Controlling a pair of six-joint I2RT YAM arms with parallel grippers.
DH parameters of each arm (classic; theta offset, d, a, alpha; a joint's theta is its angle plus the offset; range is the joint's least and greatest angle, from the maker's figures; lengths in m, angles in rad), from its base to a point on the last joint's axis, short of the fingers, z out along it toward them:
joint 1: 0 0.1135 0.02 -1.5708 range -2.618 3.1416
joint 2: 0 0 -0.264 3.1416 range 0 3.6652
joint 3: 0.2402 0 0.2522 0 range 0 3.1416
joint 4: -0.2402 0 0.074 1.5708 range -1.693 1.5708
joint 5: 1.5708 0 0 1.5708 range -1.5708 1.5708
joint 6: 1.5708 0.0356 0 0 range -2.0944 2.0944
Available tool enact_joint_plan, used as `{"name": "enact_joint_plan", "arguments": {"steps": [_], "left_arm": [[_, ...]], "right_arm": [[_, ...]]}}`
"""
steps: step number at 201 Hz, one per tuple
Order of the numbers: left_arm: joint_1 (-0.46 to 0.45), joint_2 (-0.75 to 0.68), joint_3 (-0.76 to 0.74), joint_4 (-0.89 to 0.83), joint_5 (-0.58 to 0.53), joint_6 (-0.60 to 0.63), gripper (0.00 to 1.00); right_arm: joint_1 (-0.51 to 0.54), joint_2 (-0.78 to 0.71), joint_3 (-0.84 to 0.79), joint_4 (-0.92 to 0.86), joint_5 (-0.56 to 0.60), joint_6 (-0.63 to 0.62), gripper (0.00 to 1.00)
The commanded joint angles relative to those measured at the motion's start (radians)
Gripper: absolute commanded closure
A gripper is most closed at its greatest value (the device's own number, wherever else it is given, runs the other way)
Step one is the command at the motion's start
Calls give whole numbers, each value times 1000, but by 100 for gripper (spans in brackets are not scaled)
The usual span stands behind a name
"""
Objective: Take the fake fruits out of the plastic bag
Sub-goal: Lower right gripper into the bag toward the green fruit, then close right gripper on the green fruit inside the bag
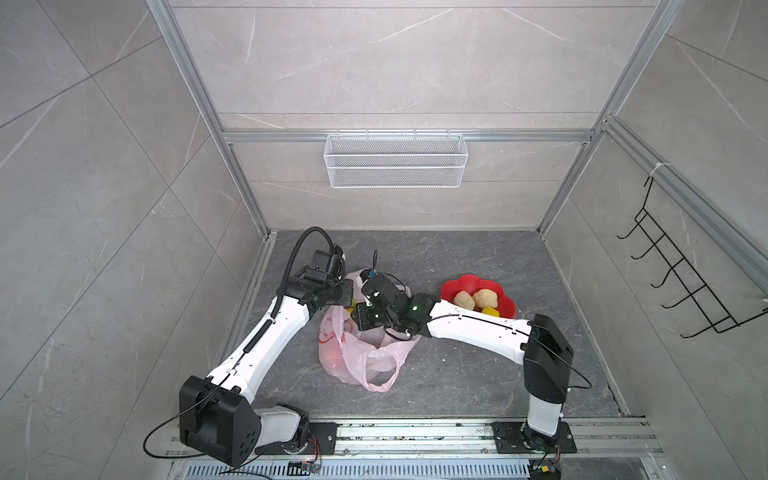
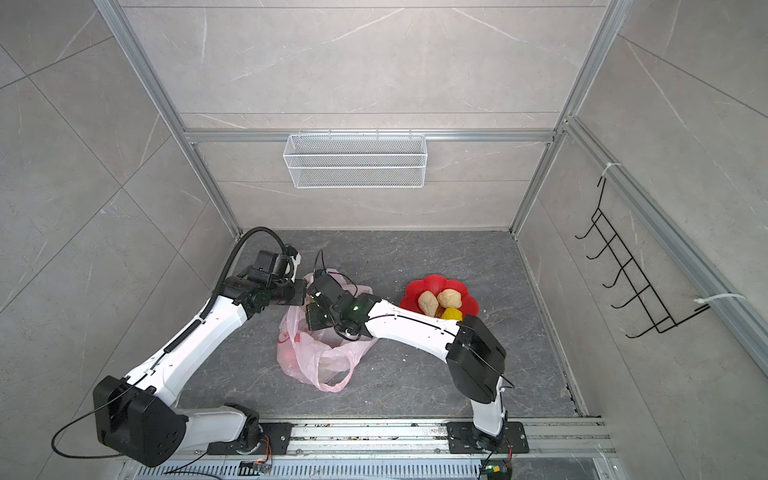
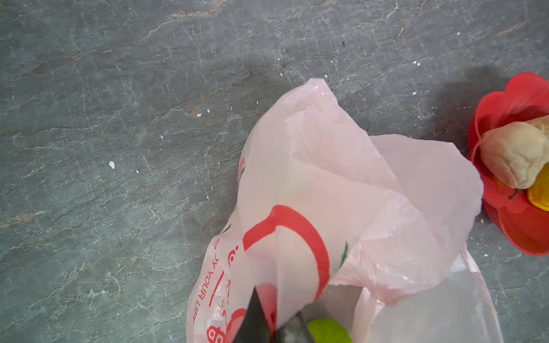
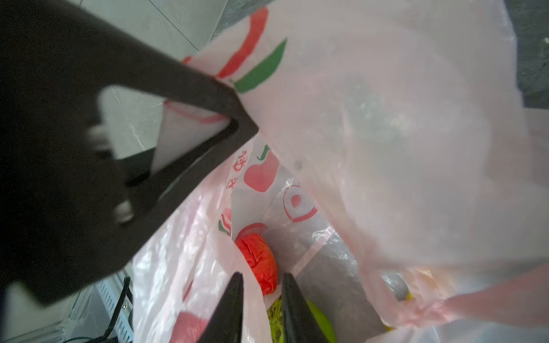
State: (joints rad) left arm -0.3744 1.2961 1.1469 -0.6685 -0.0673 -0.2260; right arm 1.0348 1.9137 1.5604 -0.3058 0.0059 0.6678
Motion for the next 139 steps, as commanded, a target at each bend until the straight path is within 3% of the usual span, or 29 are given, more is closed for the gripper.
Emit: {"name": "enact_joint_plan", "arguments": {"steps": [1,83,139], "left_arm": [[0,-39,-18,39,30,-19,100],[0,-37,-70,59,42,-35,100],[2,-15,-90,43,-74,-68,100]], "right_arm": [[2,84,16,12,77,46,73],[0,240,150,-12,258,61,69],[-33,285,163,57,275,39,60]]}}
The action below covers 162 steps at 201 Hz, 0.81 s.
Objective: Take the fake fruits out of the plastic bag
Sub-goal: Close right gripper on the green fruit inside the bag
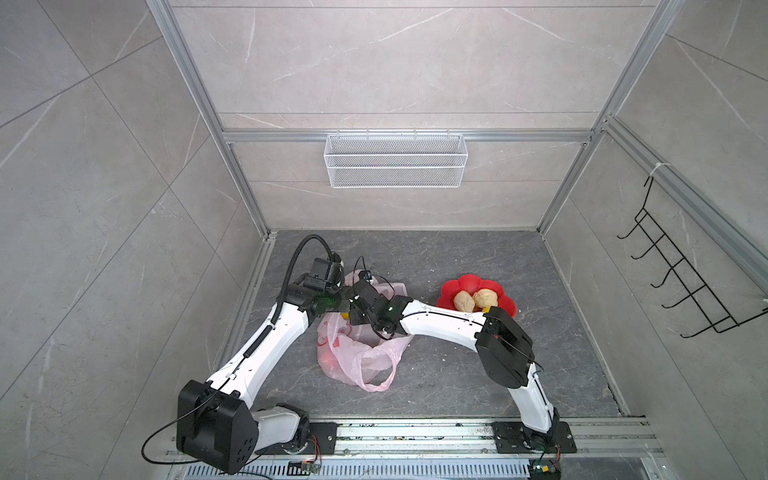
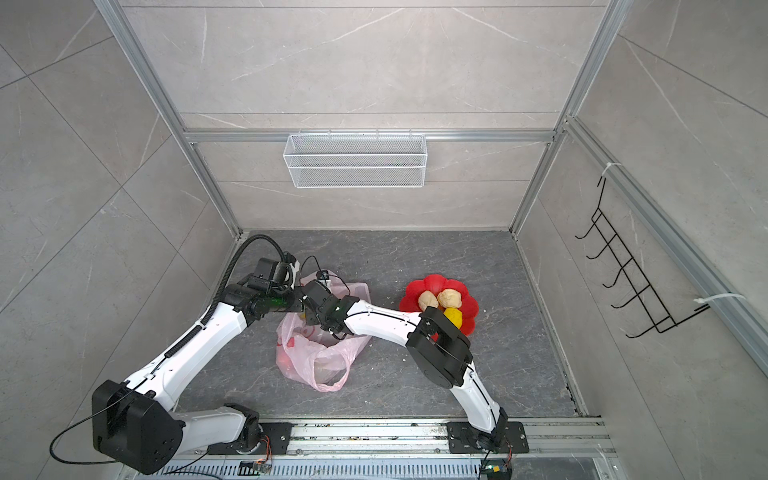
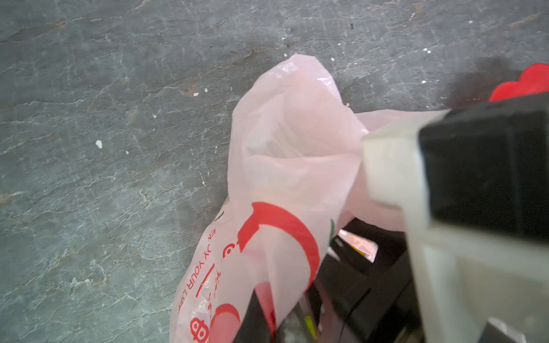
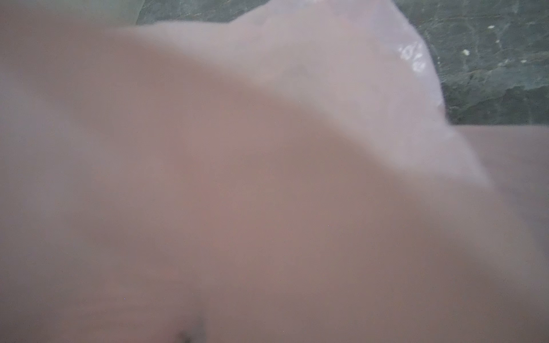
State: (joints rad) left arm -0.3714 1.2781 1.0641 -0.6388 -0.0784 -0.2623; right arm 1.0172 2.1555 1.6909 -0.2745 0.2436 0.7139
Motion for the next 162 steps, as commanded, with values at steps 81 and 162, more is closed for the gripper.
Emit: {"name": "enact_joint_plan", "arguments": {"steps": [81,162], "left_arm": [[-1,1,-81,140,-173,-102,100],[-1,24,-165,298,-191,-173,100]], "right_arm": [[-41,95,71,76,-3,-16,50],[-40,118,76,115,-68,1,44]]}}
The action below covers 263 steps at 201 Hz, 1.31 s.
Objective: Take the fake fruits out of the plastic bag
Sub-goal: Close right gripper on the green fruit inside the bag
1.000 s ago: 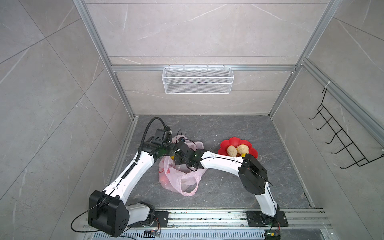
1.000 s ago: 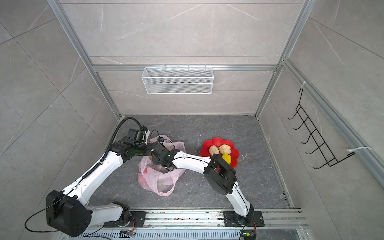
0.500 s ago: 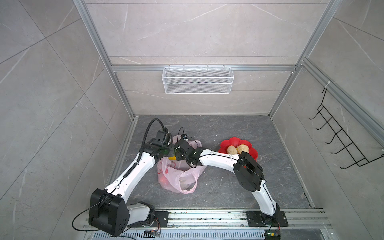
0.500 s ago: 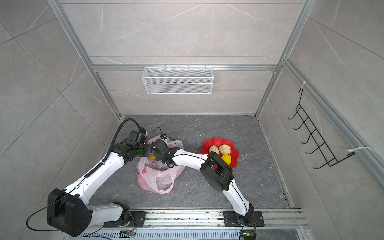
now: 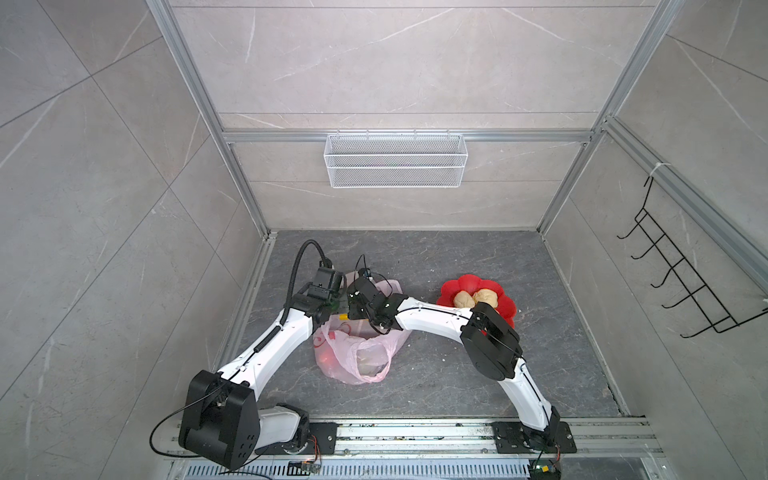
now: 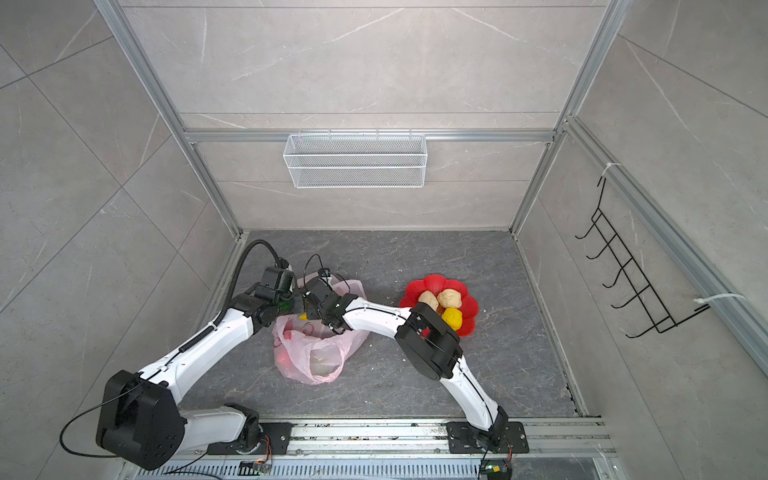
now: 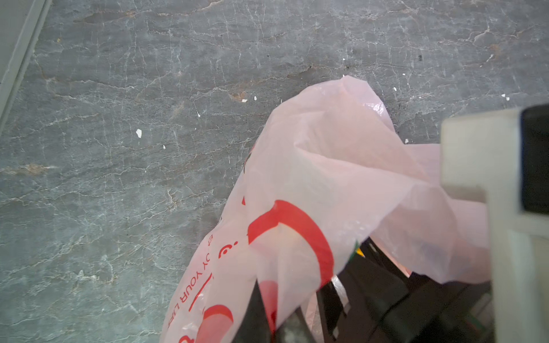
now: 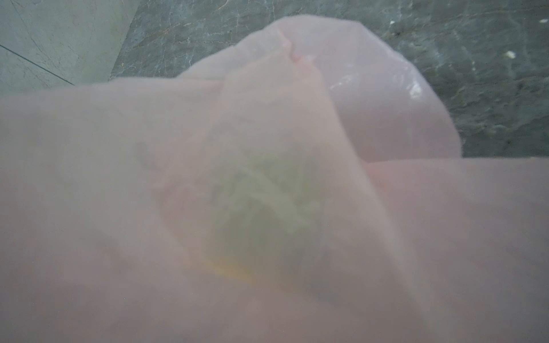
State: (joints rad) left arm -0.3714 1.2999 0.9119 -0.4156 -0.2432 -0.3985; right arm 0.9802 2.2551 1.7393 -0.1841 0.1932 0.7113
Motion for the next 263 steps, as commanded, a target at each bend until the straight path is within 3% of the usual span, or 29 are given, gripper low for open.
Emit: {"name": "enact_joint_plan", "arguments": {"steps": [1,50,82,179,263], "left_arm": [[-1,3,-13,75,-26,-37,100],[-1,-11,-32,93,-28,-58,100],[-2,-12,-51,105,-21,-66,100],[0,-6,-76,159,11,-68,100],[0,26,-82,216,86,-64,100]], "right_arm": [[-3,20,29,25,-18,4,44],[-3,46,52,29,-7,5,27],[-3,73,91,5,22,5,23],[-3,174,239,-98,100,11,18],[-18,233,279,-43,22,31,18]]}}
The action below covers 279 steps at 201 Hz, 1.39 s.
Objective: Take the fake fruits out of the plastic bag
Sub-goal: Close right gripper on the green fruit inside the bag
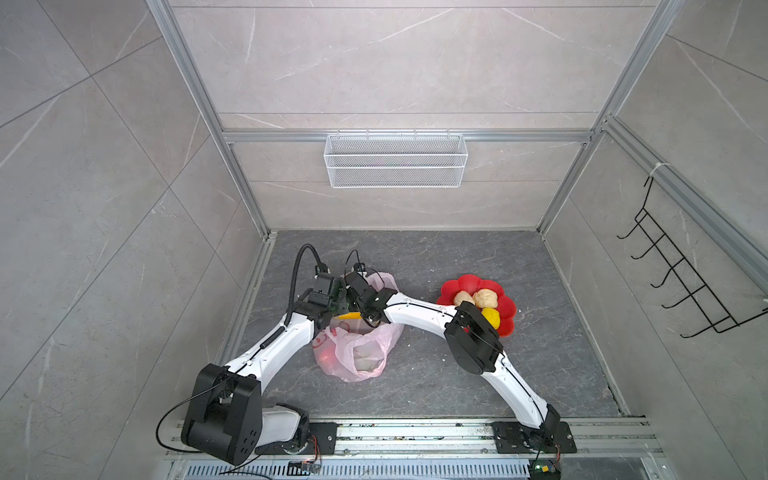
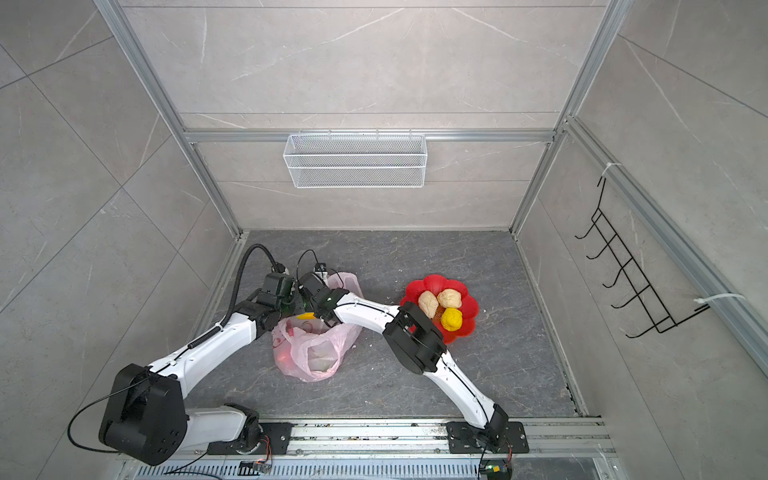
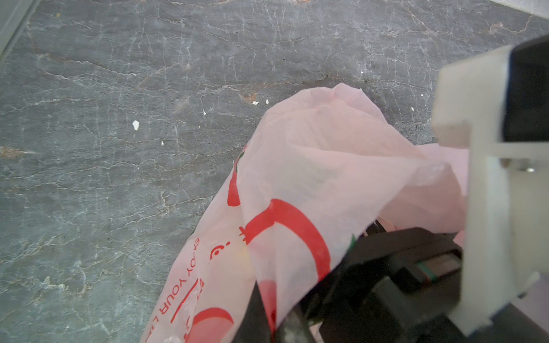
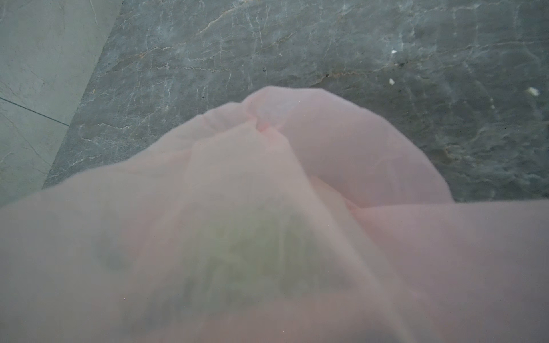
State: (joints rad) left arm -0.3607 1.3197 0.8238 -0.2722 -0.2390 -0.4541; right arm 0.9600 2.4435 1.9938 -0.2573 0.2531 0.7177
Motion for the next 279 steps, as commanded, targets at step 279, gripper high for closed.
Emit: {"name": "enact_joint_plan", "arguments": {"steps": [279], "left_arm": [[-11,-60,26,44,24,-18,100]], "right_arm": [[-5,-326,-305,28,-142,-15,47]]}}
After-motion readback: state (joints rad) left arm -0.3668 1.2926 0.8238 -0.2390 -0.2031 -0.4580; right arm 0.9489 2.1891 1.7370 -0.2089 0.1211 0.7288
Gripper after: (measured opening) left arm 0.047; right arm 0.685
